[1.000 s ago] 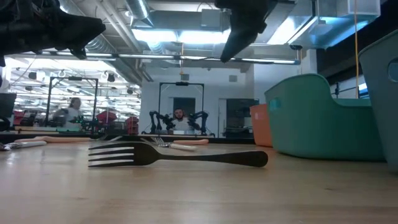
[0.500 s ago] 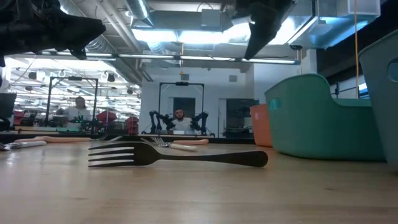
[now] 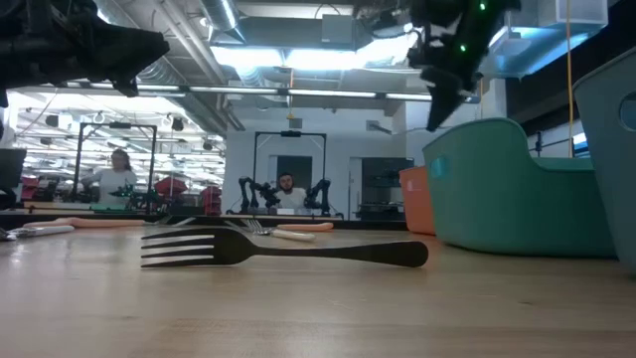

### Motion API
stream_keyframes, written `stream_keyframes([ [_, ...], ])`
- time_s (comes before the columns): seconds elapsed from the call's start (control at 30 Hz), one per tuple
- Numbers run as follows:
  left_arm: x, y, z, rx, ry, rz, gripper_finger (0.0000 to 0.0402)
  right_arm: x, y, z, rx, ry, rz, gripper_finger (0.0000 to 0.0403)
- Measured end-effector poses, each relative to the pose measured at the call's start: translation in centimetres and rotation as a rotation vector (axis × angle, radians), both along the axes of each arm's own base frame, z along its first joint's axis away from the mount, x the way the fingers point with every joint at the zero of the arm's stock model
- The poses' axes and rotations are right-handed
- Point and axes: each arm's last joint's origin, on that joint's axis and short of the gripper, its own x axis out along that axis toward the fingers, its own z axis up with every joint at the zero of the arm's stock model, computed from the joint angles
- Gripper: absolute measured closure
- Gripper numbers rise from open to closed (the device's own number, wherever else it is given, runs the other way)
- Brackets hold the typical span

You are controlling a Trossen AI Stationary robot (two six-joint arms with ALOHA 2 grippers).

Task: Sort silverware by color (type)
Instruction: Put the black fork into the orange bin

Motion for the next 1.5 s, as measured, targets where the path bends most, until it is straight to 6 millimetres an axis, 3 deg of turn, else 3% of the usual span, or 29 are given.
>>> stream_keyframes([
  [0.43,0.0,0.0,0.0,0.0,0.003,0.0,0.0321,-4.5,-4.3,-5.7,-0.034,0.117,-0.08,0.0398],
  [0.63,0.0,0.0,0.0,0.002,0.003,0.001,0.0321,-5.2,-4.8,-6.5,0.016,0.097,-0.103,0.0398],
  [1.03,0.0,0.0,0.0,0.001,0.004,0.001,0.0321,-5.2,-4.8,-6.5,0.054,0.017,-0.234,0.0395],
  [1.3,0.0,0.0,-0.1,-0.001,0.006,0.001,0.0321,-5.1,-4.9,-6.4,0.04,0.023,-0.211,0.0327],
  [1.5,0.0,0.0,-0.1,-0.001,0.008,0.001,0.0321,-4.4,-4.7,-3.2,0.016,-0.068,-0.164,0.0303],
])
